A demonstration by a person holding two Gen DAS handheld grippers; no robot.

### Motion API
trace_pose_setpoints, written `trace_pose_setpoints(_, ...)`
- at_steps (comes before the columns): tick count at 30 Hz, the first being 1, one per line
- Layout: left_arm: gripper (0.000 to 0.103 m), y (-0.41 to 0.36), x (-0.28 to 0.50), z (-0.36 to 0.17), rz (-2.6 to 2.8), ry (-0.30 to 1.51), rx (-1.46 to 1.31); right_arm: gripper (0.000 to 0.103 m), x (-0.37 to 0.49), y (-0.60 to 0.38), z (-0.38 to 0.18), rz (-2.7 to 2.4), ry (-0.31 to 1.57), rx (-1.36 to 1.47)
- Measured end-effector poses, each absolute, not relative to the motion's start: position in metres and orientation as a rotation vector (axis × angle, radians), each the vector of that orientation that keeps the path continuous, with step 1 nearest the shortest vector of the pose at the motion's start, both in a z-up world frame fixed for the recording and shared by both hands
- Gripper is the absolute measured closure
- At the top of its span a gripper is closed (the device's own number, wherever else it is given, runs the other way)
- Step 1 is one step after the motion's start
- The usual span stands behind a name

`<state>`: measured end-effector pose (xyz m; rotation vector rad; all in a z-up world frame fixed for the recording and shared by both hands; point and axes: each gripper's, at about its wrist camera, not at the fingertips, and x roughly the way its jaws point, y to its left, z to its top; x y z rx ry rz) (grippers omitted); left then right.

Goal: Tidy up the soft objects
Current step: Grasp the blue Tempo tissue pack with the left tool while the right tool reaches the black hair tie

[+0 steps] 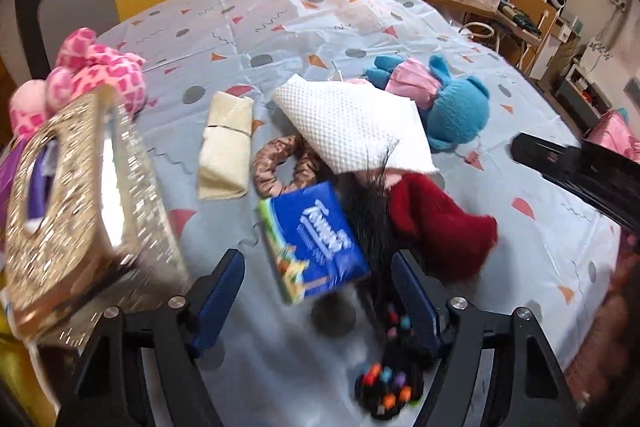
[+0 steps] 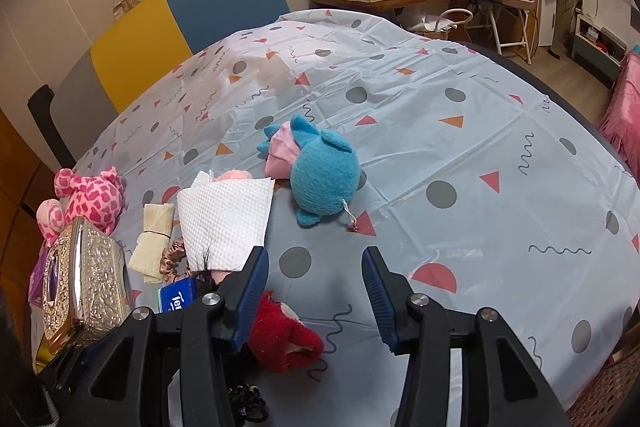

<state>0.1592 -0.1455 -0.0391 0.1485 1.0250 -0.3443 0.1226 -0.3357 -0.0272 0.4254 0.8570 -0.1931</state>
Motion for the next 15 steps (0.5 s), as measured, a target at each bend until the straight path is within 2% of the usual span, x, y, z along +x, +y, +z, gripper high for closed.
trace_pose_setpoints(7,0.029,-0.172,0.187,-0.067,-0.269,1.069,0.234,0.054,0.123,-0.337,-0.028,-0.173,0.858,0.449)
trace_pose_setpoints(8,0.033,-0.174,0.189,-0.070,-0.262,1.073,0.239,0.054,0.123,-0.338,-0.028,-0.172,0.860,0.452)
trace_pose_setpoints(9,0.044,-0.173,0.192,-0.076,-0.256,1.085,0.231,0.054,0.123,-0.338,-0.028,-0.169,0.861,0.457)
trace_pose_setpoints(12,0.050,-0.170,0.197,-0.088,-0.266,1.112,0.195,0.054,0.124,-0.339,-0.029,-0.170,0.862,0.461)
trace_pose_setpoints(15,0.051,-0.166,0.194,-0.086,-0.282,1.076,0.179,0.054,0.125,-0.340,-0.030,-0.170,0.868,0.473)
